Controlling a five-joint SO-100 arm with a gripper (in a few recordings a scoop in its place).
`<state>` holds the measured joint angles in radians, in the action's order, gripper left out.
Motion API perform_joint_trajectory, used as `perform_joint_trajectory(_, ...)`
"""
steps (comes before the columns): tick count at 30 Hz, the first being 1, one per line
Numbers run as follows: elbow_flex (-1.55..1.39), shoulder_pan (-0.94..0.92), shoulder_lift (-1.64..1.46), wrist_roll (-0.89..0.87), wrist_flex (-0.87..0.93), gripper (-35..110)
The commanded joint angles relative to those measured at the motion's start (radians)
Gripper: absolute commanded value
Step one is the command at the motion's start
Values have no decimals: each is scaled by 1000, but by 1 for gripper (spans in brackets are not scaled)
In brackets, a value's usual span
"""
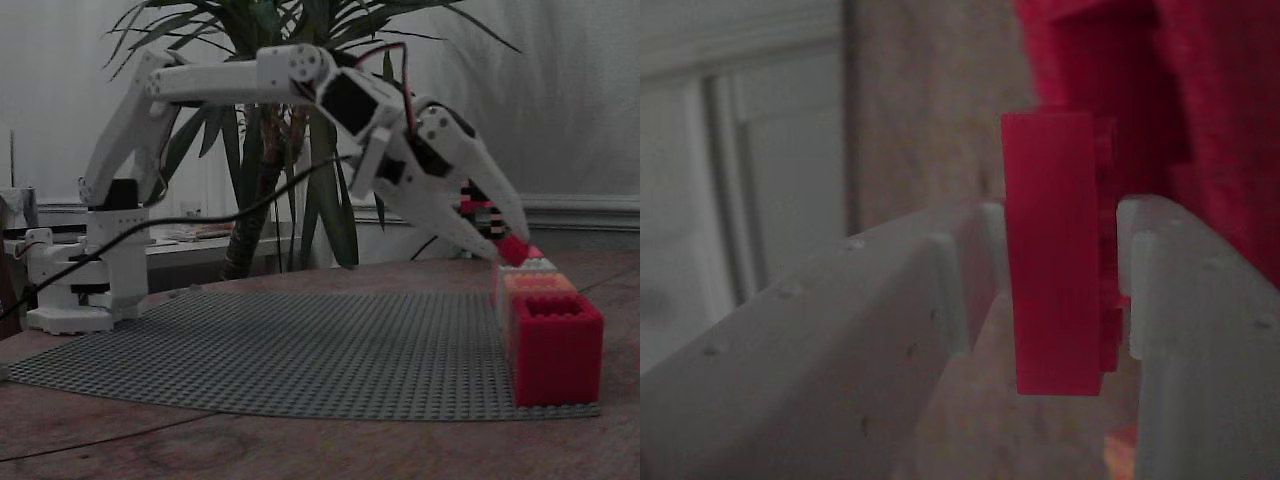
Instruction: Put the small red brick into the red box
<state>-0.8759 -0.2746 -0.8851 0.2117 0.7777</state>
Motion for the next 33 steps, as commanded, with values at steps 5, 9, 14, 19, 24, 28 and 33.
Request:
perform_joint_trajectory(5, 147, -8, 35, 18, -94, 0)
perform_joint_trajectory(9, 156, -8, 67, 28, -123, 0)
perform_joint_trajectory(14, 156, -6, 80, 40, -120, 9)
perform_joint_trajectory(19, 155, -6, 81, 52, -118, 13)
perform_joint_trajectory(24, 150, -6, 66, 69, -114, 10)
perform_joint_trajectory(28, 12, -2, -81, 51, -123, 0)
perform_joint_trajectory(33, -314, 31, -416, 66, -137, 0)
